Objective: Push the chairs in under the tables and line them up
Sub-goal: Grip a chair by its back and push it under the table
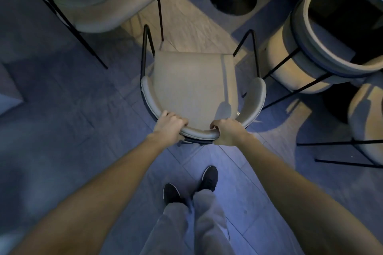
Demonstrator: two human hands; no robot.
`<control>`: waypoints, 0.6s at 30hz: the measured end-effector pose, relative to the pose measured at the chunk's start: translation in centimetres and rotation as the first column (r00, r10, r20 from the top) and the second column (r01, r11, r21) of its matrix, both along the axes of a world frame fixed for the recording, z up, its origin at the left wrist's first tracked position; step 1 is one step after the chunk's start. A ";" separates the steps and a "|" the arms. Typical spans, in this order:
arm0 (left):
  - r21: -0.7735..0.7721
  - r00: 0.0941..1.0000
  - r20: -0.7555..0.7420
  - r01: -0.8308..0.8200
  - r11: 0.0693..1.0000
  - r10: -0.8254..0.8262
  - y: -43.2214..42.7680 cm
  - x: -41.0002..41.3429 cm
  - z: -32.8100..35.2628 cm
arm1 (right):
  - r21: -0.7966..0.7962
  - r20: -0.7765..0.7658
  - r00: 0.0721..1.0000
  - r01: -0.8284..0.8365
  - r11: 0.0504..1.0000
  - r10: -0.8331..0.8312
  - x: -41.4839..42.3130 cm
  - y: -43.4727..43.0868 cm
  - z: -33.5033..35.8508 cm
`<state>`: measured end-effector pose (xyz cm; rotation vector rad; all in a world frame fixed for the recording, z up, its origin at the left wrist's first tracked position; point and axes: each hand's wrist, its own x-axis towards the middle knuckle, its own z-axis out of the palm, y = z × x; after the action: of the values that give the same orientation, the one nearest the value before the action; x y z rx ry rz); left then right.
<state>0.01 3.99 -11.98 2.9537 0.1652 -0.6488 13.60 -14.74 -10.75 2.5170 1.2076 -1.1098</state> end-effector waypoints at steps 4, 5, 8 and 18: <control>-0.200 0.978 0.089 -0.167 0.965 0.188 2.1 -1.5 1.6 | 0.145 -0.280 0.926 0.301 0.943 -0.253 0.8 -0.8 1.7; -0.252 0.948 0.135 -0.248 0.935 0.288 2.3 -1.9 2.1 | 0.197 -0.311 0.884 0.419 0.887 -0.349 0.7 -1.2 2.2; -0.445 0.666 0.173 -0.604 0.661 0.726 2.1 -2.6 3.3 | 0.314 -0.173 0.782 0.620 0.719 -0.599 0.2 -2.4 3.3; -0.366 -0.055 -0.846 -0.665 -0.651 0.531 -1.7 -0.1 3.1 | -0.272 -0.588 -0.252 0.957 -0.106 -0.769 -2.3 -4.1 1.1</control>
<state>-0.10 2.33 -8.84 0.7072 1.3604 -0.3038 11.31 -18.87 -9.66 3.2218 -1.3847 -2.1999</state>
